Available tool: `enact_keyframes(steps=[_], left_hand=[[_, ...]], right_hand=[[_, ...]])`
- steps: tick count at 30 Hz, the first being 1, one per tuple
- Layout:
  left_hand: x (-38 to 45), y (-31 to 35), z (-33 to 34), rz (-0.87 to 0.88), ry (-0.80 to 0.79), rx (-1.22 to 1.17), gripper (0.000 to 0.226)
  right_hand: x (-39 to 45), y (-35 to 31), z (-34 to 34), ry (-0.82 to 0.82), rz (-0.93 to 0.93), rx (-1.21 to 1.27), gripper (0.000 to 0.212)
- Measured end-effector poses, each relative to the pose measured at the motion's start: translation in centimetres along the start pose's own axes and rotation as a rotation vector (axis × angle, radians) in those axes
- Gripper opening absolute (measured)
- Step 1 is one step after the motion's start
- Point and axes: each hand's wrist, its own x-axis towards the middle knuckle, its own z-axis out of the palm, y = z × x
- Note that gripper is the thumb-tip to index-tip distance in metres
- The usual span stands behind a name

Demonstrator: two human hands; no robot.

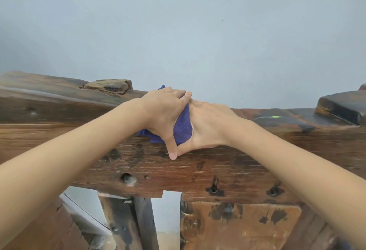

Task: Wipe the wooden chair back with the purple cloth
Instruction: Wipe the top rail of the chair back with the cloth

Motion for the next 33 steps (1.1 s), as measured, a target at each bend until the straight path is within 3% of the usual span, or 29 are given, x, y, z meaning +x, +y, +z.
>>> enact_keyframes(steps=[8,21,33], left_hand=[[1.4,3.3,-0.1,-0.014,0.05,0.019,0.178],[4.4,6.1,0.6,0.023,-0.022,-0.331,0.175],[6.3,9.0,-0.4,0.053,0.0,-0.339,0.17]], right_hand=[[-2.2,2.8,-0.4,-0.043,-0.038,-0.074,0.148],[-4.8,6.4,-1.0,-0.105,0.025,-0.086,0.141],[-7.0,9.2,-1.2,-0.088,0.057,-0.129,0.144]])
